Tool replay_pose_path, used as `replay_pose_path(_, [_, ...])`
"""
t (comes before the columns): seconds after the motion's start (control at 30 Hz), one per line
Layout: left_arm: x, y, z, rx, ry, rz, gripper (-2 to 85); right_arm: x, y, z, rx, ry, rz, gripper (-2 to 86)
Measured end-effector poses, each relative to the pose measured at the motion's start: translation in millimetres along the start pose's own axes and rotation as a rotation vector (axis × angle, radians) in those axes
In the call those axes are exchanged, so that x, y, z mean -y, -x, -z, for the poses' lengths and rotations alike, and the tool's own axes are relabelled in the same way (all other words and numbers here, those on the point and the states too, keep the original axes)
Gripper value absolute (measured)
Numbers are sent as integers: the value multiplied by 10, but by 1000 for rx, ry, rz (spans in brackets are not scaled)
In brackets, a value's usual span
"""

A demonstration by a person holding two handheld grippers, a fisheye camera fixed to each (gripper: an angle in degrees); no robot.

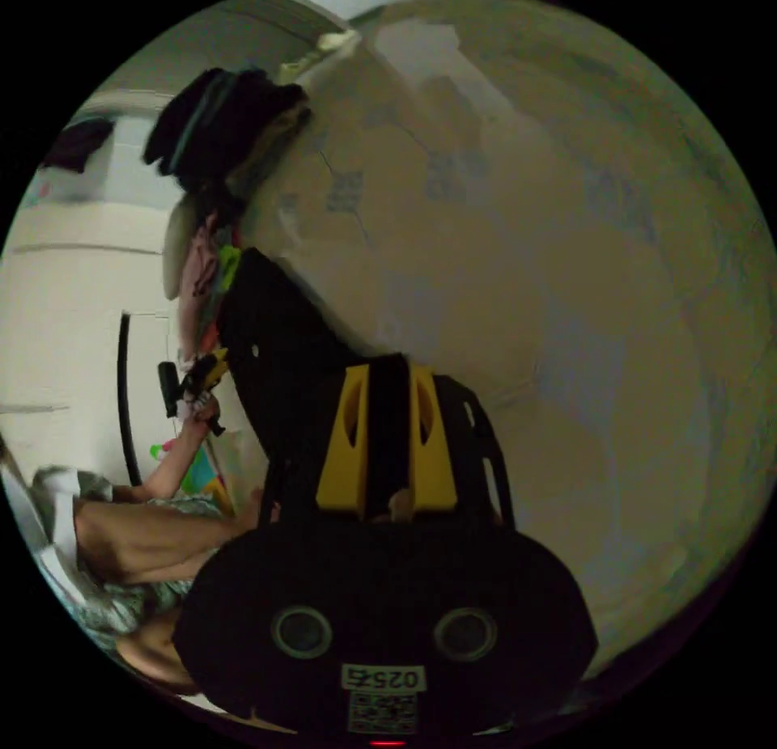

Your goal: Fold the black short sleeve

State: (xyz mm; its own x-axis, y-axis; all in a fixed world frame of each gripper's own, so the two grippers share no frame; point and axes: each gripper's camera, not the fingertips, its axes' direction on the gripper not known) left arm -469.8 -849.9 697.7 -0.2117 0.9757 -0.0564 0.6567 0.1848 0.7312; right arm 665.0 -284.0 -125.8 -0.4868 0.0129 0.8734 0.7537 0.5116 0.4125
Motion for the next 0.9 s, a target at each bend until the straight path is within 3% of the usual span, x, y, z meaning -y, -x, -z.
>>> replay_pose_path(0.17, [-51, 63, 62, -138, -10, -50, 87, 666, 724, -362, 50, 20, 418, 204])
replay_pose_path(0.33, [-159, 133, 187, -145, 18, -120, 89, 1678, 904, -1539, 56, 407, 597, 169])
replay_pose_path(0.47, [-338, 362, 295, -209, 3, -105, 91, 1950, 1015, -1863, 154, 529, 667, 148])
replay_pose_path(0.53, [-477, 474, 331, -222, 2, -115, 100, 1903, 1115, -1963, 78, 579, 757, 107])
replay_pose_path(0.7, [-861, 618, 469, -216, -41, -272, 184, 1498, 1247, -1172, 384, 477, 1008, 81])
replay_pose_path(0.8, [-1051, 588, 510, -169, -38, -410, 216, 1063, 1284, -580, 422, 366, 1144, 80])
replay_pose_path(0.9, [-1209, 359, 441, -346, 56, -606, 211, 741, 1316, -238, 461, 328, 1214, 80])
